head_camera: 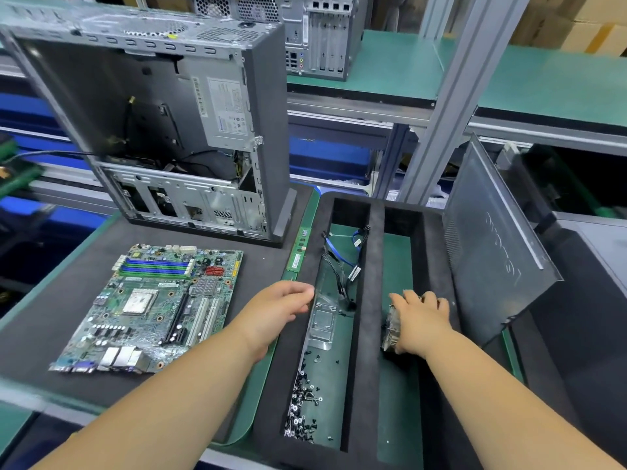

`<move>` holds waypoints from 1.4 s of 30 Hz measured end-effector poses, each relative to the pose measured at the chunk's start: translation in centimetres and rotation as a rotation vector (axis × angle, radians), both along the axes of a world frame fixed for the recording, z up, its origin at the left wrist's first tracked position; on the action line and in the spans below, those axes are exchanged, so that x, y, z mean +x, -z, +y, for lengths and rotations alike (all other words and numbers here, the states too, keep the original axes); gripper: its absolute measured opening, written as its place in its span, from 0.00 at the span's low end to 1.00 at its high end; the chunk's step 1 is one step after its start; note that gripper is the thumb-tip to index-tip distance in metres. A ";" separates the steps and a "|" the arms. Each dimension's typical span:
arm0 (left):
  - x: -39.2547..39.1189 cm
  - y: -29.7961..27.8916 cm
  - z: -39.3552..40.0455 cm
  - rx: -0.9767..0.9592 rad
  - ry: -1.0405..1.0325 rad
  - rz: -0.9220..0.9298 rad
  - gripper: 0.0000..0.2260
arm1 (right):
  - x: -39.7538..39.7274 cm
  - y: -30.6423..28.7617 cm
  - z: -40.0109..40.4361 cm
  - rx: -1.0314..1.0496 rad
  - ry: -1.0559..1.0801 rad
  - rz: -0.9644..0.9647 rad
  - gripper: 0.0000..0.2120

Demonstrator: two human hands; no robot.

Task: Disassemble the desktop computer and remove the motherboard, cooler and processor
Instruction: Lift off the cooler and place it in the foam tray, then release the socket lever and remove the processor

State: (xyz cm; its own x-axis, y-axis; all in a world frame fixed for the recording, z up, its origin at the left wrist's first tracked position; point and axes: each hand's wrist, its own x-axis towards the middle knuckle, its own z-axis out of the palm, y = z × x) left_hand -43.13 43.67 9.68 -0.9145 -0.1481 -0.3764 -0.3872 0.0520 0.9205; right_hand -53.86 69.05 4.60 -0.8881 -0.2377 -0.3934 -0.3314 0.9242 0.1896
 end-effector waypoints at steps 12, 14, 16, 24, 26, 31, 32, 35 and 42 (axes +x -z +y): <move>2.2 -1.0 -7.8 -0.148 0.121 0.109 0.14 | 2.1 -4.8 -10.4 -0.277 0.025 0.221 0.31; 2.7 -1.0 -10.1 -0.199 0.144 0.099 0.13 | 3.1 -4.9 -12.9 -0.319 0.002 0.236 0.26; 3.3 -0.9 -12.9 -0.225 0.142 0.108 0.11 | 4.1 -4.9 -15.5 -0.367 -0.006 0.232 0.23; 5.7 1.2 -25.4 -0.405 -0.108 0.077 0.04 | 7.6 -3.5 -26.5 -0.571 -0.062 0.220 0.07; 6.1 2.4 -28.2 -0.523 -0.134 0.045 0.04 | 8.7 -2.7 -29.1 -0.617 -0.075 0.184 0.07; 7.4 5.5 -32.3 -0.806 -0.065 0.087 0.13 | 11.1 -0.7 -33.9 -0.694 -0.115 0.176 0.05; 7.6 5.9 -32.6 -0.787 -0.042 0.118 0.16 | 11.5 -0.4 -34.5 -0.704 -0.124 0.184 0.06; 8.1 6.8 -33.1 -0.715 -0.025 0.206 0.17 | 12.1 0.2 -35.8 -0.697 -0.180 0.204 0.11; 7.4 7.1 -33.5 -0.567 0.097 0.317 0.18 | 13.0 0.4 -37.4 -0.593 -0.216 0.243 0.26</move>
State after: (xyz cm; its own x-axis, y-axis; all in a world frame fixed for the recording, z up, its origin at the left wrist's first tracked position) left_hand -35.75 10.21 2.63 -0.9875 -0.1556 0.0257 -0.0708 0.5833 0.8092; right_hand -40.89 31.68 4.18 -0.8429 -0.5343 0.0634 -0.5328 0.8124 -0.2367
